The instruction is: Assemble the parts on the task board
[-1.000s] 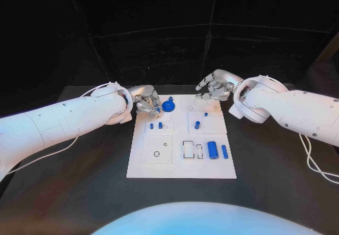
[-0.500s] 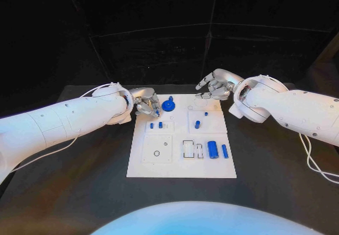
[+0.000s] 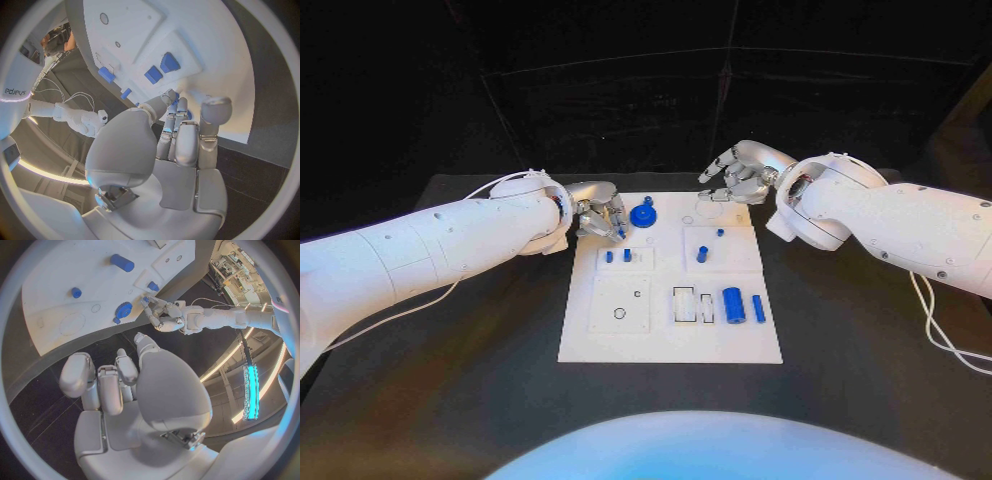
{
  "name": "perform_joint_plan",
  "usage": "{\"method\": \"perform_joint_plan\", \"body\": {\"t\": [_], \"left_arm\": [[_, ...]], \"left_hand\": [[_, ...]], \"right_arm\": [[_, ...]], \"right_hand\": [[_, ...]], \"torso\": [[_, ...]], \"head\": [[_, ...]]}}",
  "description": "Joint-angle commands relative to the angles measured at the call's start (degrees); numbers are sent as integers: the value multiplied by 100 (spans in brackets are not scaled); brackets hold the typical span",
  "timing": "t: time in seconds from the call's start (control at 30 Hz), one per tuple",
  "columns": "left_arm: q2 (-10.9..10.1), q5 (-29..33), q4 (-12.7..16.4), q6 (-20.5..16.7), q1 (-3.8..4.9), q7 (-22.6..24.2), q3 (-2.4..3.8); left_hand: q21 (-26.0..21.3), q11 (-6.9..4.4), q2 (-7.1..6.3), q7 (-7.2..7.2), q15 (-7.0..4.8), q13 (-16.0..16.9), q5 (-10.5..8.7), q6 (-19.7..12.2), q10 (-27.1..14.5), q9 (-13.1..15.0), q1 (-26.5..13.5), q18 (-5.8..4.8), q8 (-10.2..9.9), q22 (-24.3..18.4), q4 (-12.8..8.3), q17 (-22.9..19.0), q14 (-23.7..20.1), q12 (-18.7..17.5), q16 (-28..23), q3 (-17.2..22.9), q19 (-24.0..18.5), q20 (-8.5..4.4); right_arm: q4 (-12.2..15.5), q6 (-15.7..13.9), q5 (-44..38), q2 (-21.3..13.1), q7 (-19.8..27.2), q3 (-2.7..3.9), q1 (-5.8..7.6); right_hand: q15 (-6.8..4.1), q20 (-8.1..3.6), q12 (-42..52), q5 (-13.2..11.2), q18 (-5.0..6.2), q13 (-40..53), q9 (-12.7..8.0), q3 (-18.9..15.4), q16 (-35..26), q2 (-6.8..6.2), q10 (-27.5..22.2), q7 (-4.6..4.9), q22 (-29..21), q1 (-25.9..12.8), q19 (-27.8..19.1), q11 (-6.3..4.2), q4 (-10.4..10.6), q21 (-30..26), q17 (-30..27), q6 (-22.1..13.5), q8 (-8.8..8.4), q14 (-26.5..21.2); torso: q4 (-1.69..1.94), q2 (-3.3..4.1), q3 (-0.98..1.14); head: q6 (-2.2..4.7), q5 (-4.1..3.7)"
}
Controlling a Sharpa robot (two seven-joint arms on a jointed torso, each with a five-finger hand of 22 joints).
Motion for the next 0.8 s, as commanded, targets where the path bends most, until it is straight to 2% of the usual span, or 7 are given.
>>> {"method": "perform_joint_plan", "body": {"t": [0.03,0.17,0.43,0.8], "left_arm": [[23,-26,-19,74,3,-68,2],[62,-26,-44,77,-2,-106,-12],[109,-28,-57,74,-7,-152,-115],[125,-29,-69,117,-10,-219,-152]], "left_hand": [[14,0,-8,21,-20,4,3,34,26,-10,-56,-77,-43,2,-5,-16,25,-38,-29,21,3,-3],[0,10,-23,29,-14,0,3,13,6,-28,-80,-75,-79,-7,-1,-39,16,-88,-37,12,-10,0],[3,20,-30,37,-6,-1,3,-2,-11,-42,-99,-78,-107,-1,4,-42,13,-128,-37,4,-16,4],[0,31,-47,44,2,-3,3,-21,-36,-57,-111,-79,-137,-2,1,-62,6,-172,-44,-6,-24,10]], "right_arm": [[12,-57,-8,3,46,3,10],[10,-56,-8,8,44,3,10],[11,-51,-8,8,36,3,10],[13,-44,-8,5,33,3,10]], "right_hand": [[-44,8,-9,16,70,0,-6,-26,-25,53,-37,7,-6,13,-35,7,-20,-25,520,13,22,384],[-44,8,-9,16,70,0,-6,-26,-25,53,-37,7,-6,13,-35,7,-20,-25,520,13,22,384],[-44,8,-9,16,70,0,-6,-26,-25,53,-37,7,-6,13,-35,7,-20,-25,520,13,22,384],[-44,7,-12,25,71,-4,-6,-25,-26,52,-40,7,-11,14,-37,7,-22,-28,519,12,23,384]], "torso": [[4,2,2],[3,0,-1],[-3,1,3],[5,-1,2]], "head": [[-4,2],[-10,-1],[-14,-15],[-11,-19]]}}
